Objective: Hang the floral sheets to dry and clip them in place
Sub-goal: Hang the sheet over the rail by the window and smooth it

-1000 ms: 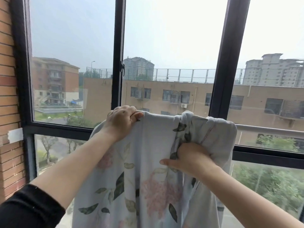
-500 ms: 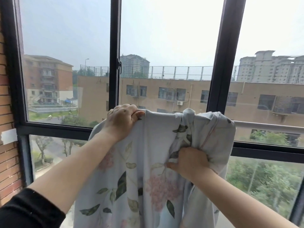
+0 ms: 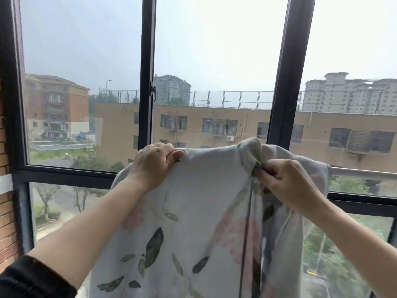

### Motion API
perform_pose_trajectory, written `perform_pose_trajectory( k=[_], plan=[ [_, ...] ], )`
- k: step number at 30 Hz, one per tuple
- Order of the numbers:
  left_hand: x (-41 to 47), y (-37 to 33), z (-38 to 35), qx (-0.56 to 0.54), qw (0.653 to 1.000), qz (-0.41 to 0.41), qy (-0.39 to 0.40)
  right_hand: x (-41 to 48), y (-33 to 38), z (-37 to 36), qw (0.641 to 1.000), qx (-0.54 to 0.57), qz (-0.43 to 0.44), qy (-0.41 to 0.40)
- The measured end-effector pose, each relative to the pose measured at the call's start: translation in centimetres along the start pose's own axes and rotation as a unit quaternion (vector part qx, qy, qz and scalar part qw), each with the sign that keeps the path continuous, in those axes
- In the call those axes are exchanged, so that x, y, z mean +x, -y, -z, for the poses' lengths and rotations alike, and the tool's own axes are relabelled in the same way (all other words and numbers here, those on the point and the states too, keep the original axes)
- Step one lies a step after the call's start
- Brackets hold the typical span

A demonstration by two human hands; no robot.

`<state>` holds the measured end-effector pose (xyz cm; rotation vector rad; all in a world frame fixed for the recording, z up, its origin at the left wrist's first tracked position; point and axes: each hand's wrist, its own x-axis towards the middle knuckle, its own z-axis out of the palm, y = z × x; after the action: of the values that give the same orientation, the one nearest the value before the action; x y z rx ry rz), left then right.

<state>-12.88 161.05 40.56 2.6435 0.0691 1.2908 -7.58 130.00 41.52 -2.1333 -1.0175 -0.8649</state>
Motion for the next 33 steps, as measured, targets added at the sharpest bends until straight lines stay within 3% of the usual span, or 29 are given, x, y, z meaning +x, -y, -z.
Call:
perform_pose_trajectory(
  k=[4,10,12,15,17,19,21,23,26,31,33],
  plan=[
    [0.1,-0.3,0.1,-0.001,1.000,0.002,-0.016,5.3,0.1,2.4,0.995,-0.023,0.026,-0.097],
    [0.9,-1.1,0.6,-0.018,0.998,0.049,0.036,10.3,-2.1,1.7,0.988,-0.061,0.039,-0.136],
    [0.9,-1.3,0.5,0.000,0.998,0.054,0.037,10.8,-3.6,1.1,0.992,-0.085,0.019,-0.094],
    [1.0,-1.7,0.2,0.045,0.995,0.076,0.039,10.8,-5.6,-0.2,0.980,-0.116,-0.069,0.145],
    [1.2,-2.2,0.2,0.052,0.992,0.104,0.042,10.6,-6.1,-0.2,0.958,-0.065,-0.126,0.250],
    [1.2,-3.1,0.2,0.058,0.994,0.090,-0.019,10.5,-6.0,0.0,0.957,0.004,-0.133,0.258],
    [0.7,-5.7,0.2,0.042,0.996,0.018,-0.077,10.4,-5.9,-0.1,0.962,0.032,-0.120,0.241],
    [0.1,-9.6,0.0,-0.019,0.998,-0.056,-0.038,10.5,-5.5,-0.3,0.964,0.039,-0.117,0.236],
    [0.0,-14.2,-2.2,-0.027,0.993,-0.088,0.072,10.5,-5.4,-0.5,0.964,0.047,-0.120,0.231],
    [0.8,-15.0,-5.4,0.089,0.994,-0.054,0.044,9.9,-5.7,0.5,0.964,0.063,-0.119,0.229],
    [0.9,-14.9,-5.8,0.103,0.993,-0.054,0.036,9.7,-6.1,0.9,0.972,0.072,-0.115,0.190]
  ],
)
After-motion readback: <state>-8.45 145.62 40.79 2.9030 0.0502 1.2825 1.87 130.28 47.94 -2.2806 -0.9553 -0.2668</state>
